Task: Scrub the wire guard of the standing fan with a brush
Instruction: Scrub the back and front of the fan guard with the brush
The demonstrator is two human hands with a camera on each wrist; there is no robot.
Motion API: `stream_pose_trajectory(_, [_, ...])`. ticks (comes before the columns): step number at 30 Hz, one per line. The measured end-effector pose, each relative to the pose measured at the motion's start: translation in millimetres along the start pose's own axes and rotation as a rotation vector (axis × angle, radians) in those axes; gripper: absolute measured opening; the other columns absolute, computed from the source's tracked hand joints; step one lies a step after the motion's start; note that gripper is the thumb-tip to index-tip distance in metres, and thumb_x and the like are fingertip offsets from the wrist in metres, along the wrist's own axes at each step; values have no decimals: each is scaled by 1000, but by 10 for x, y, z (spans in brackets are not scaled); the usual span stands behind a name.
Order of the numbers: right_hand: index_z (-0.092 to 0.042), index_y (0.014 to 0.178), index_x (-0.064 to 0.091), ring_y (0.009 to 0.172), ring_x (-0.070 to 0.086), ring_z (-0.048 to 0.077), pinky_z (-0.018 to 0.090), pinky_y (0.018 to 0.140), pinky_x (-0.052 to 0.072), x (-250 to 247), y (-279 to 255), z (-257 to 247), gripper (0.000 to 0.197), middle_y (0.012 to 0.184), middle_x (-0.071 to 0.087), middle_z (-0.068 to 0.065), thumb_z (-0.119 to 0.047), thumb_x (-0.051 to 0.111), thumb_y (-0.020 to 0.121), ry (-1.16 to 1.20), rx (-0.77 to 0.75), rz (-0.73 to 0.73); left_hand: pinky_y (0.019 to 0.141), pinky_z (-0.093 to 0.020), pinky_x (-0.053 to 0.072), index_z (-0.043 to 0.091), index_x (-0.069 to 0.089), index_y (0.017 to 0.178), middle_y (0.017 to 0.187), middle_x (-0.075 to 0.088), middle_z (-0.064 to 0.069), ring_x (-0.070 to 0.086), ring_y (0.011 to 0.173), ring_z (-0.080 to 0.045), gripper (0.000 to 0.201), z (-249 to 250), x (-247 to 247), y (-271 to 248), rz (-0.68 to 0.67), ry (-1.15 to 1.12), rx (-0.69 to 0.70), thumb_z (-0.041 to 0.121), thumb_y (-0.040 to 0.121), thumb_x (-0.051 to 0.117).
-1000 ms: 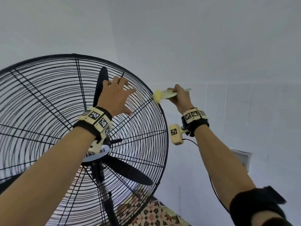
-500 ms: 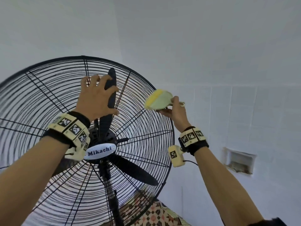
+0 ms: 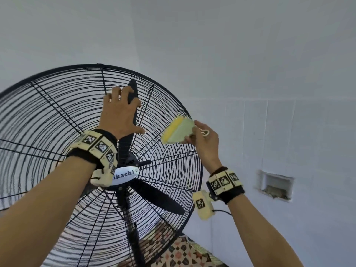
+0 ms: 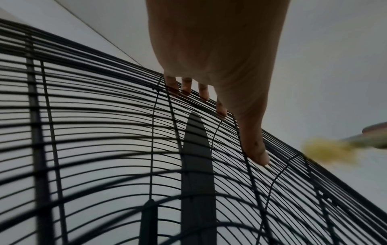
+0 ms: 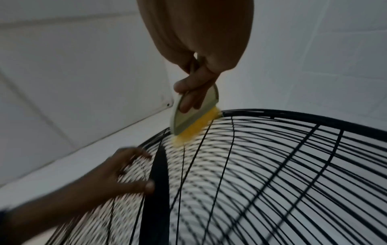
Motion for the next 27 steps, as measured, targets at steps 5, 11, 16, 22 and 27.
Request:
stream_pose_trajectory(5, [-1,136,59,97,74,33,37,76,64,-218,309,-80,35,130,62,23,-9,59,102,156,22,255,110,-56,36,29,54,130,151,30,-8,28,139,-38,95,14,-21,-5,18,0,7,82,56,80])
stream_pose_trajectory(11, [-6,136,61,74,77,21,31,64,64,145,-305,-5,33,111,71,13,-10,56,104,-84,-18,-77,109,-54,36,27,55,129,149,32,-8,29,138,-38,93,-2,7,-16,33,3,8,80,57,81])
stream_pose_trajectory(16, [-6,144,55,91,76,21,25,69,62,-120,14,-84,40,127,67,16,-14,57,104,70,-51,218,111,-55,33,28,56,130,151,31,-7,26,141,-38,92,-5,2,-8,32,-34,13,79,57,82])
stream_pose_trajectory(22, [-10,143,58,73,77,24,30,65,63,8,-563,186,38,106,75,16,-14,55,105,-110,-33,-59,114,-56,31,24,58,129,152,32,-8,25,143,-41,92,11,30,-15,34,-57,-1,75,57,85])
stream_pose_trajectory(27, [-5,143,56,88,76,12,27,69,63,-60,-320,-33,38,122,69,7,-13,55,105,46,-82,197,114,-56,30,24,58,129,152,32,-8,25,143,-40,91,50,21,7,31,-84,13,72,57,87])
Point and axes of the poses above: each hand's wrist, its own y-axis towards the middle knuckle, its own x-axis out of the palm, z = x × y, the point moved 4 cm from there along y, towards the middle knuckle
